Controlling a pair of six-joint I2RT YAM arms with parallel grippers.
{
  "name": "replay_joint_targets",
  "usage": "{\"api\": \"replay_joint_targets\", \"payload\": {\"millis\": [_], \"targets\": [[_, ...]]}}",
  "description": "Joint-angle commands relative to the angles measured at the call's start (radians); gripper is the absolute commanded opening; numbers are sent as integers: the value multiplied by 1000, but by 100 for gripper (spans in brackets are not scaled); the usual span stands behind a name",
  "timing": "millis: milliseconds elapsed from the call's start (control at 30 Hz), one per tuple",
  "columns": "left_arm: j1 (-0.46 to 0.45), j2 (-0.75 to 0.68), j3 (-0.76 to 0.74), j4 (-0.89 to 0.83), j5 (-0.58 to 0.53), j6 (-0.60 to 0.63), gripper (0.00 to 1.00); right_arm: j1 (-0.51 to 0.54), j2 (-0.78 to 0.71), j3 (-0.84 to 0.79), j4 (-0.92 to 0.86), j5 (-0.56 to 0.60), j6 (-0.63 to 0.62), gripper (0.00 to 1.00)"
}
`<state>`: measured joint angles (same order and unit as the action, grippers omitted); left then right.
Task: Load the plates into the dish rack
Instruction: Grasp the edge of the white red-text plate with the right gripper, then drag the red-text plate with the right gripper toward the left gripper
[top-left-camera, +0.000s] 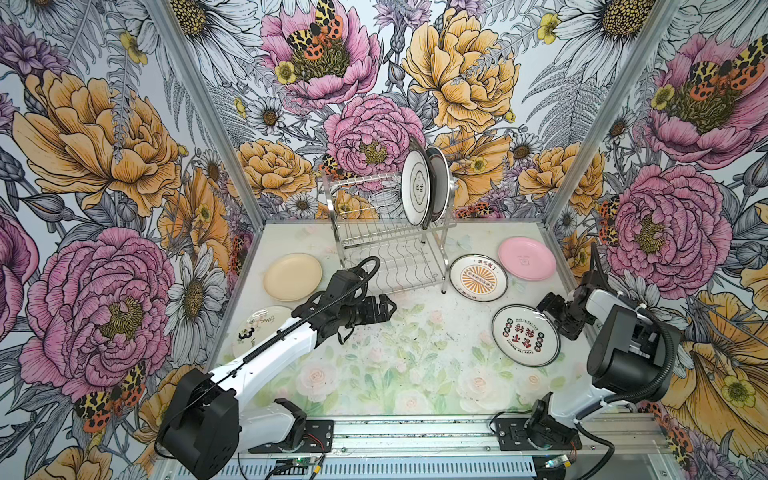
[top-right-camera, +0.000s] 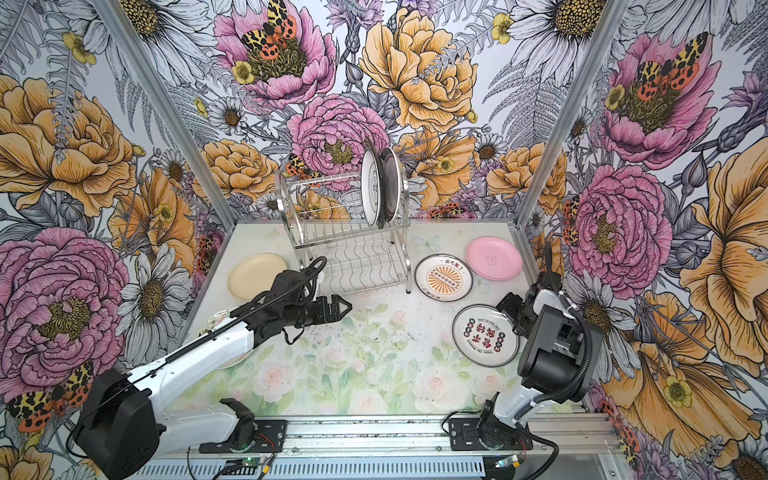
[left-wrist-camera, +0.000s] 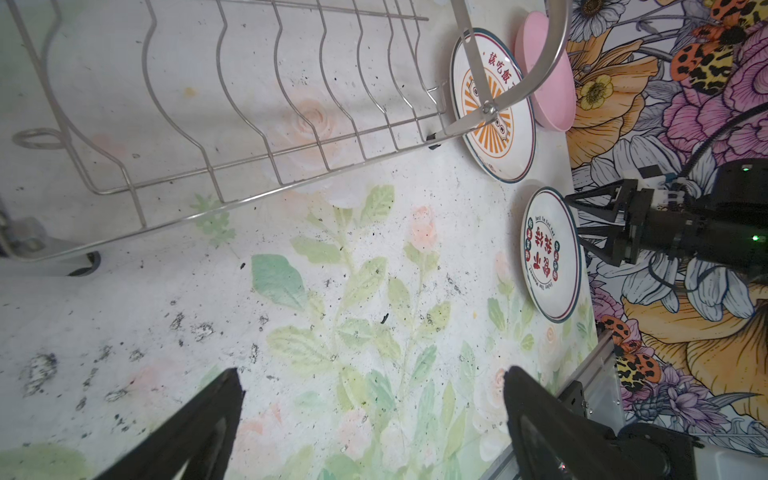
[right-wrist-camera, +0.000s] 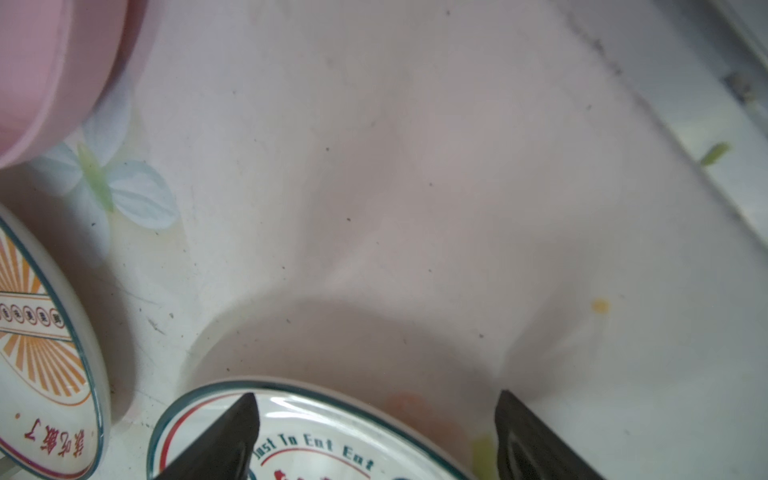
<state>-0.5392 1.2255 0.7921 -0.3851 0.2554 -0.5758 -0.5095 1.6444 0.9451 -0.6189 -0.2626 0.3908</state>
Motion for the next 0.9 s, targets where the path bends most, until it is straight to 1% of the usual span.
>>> {"api": "replay_joint_targets", "payload": {"millis": [0, 200, 400, 600, 733, 867], "targets": [[17, -25, -19, 24, 18, 19, 98, 15, 18, 36, -6, -47, -13, 89], [30, -47, -48, 32, 21, 19, 98, 84, -7, -4, -10, -97, -11, 89], [48, -55, -73, 47, 37, 22, 98, 217, -85, -83, -15, -113, 57, 89], [63, -59, -97, 73, 49, 21, 98, 445, -172, -171, -9, -86, 201, 89], [70, -58, -110, 83, 57, 23, 98, 609, -199, -180, 11, -63, 308, 90], [74, -60, -120, 88, 65, 27, 98, 746, -189, -166, 58, -59, 414, 90]]}}
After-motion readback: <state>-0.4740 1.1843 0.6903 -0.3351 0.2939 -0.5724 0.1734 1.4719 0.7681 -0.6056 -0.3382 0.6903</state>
